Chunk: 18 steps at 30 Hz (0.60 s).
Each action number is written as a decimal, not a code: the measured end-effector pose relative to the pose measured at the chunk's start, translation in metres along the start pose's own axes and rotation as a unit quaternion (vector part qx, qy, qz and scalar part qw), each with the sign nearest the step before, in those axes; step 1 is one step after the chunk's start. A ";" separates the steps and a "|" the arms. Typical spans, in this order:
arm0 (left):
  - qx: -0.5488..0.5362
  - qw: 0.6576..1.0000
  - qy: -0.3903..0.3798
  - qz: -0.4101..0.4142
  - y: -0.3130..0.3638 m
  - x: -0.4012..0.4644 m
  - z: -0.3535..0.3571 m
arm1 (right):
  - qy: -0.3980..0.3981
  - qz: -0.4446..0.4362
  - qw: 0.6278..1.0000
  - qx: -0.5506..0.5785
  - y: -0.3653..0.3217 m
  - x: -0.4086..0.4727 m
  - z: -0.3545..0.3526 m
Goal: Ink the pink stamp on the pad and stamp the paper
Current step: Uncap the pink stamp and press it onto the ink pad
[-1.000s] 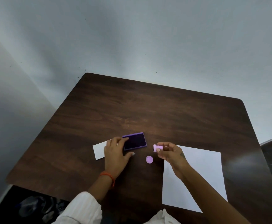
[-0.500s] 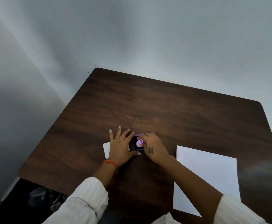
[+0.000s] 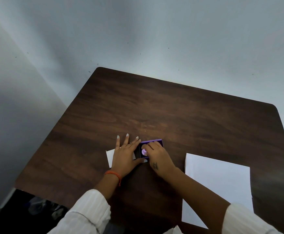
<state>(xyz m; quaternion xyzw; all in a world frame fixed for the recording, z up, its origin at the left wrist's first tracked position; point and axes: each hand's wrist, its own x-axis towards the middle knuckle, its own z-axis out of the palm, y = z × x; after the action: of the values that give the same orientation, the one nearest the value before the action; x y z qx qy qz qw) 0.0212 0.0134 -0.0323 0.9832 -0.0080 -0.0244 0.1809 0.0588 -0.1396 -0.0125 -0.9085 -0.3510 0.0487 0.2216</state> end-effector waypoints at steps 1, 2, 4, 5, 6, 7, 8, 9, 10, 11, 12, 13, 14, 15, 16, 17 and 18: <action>-0.006 1.000 0.003 -0.002 0.000 0.000 0.000 | -0.002 -0.003 1.000 -0.002 0.000 0.000 0.000; -0.010 1.000 0.004 -0.002 0.000 0.000 0.000 | -0.003 -0.008 1.000 -0.005 0.000 0.000 0.000; -0.013 1.000 0.004 -0.001 -0.001 0.000 0.001 | -0.004 -0.019 1.000 -0.015 0.001 -0.001 0.001; -0.014 1.000 0.004 -0.001 -0.001 0.000 0.001 | -0.007 -0.023 1.000 -0.020 0.001 -0.001 0.001; -0.016 1.000 0.003 -0.001 -0.001 0.000 0.001 | -0.012 -0.024 0.999 -0.022 0.001 -0.002 0.001; -0.019 1.000 0.003 -0.001 0.000 0.000 0.001 | -0.015 -0.023 0.999 -0.023 0.001 -0.002 0.000; -0.022 1.000 0.002 -0.001 0.000 0.000 0.000 | -0.019 -0.018 0.999 -0.020 0.001 -0.002 0.000; -0.024 1.000 0.001 -0.001 0.001 0.000 0.000 | -0.026 -0.012 1.000 -0.014 0.001 -0.001 -0.002; -0.024 1.000 0.000 -0.001 0.001 0.000 -0.001 | -0.034 -0.005 0.999 -0.007 0.002 0.001 -0.004; -0.023 1.000 -0.001 -0.001 0.001 0.000 -0.002 | -0.043 0.002 0.999 0.000 0.003 0.004 -0.008; -0.023 1.000 -0.001 -0.001 0.001 0.000 -0.002 | -0.054 0.008 0.998 0.009 0.003 0.007 -0.012; -0.025 1.000 0.001 0.000 0.001 0.000 -0.003 | -0.059 0.014 0.998 0.019 0.003 0.011 -0.017; -0.027 1.000 0.003 0.000 0.001 0.001 -0.003 | -0.056 0.021 0.998 0.032 0.003 0.014 -0.021; -0.031 1.000 0.003 0.000 0.001 0.001 -0.004 | -0.042 0.033 0.997 0.046 0.002 0.016 -0.023; -0.034 0.999 0.005 -0.002 0.002 0.001 -0.004 | -0.021 0.045 0.997 0.057 0.002 0.018 -0.024; -0.038 0.999 0.006 -0.003 0.002 0.000 -0.004 | -0.003 0.050 0.997 0.060 0.001 0.019 -0.024; -0.041 0.999 0.007 -0.005 0.002 0.000 -0.005 | 0.002 0.044 0.998 0.053 0.000 0.019 -0.022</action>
<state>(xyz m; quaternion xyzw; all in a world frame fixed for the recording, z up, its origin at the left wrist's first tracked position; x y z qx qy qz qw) 0.0217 0.0130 -0.0273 0.9752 -0.0012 -0.0184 0.2206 0.0787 -0.1354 0.0089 -0.9100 -0.3073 0.0749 0.2679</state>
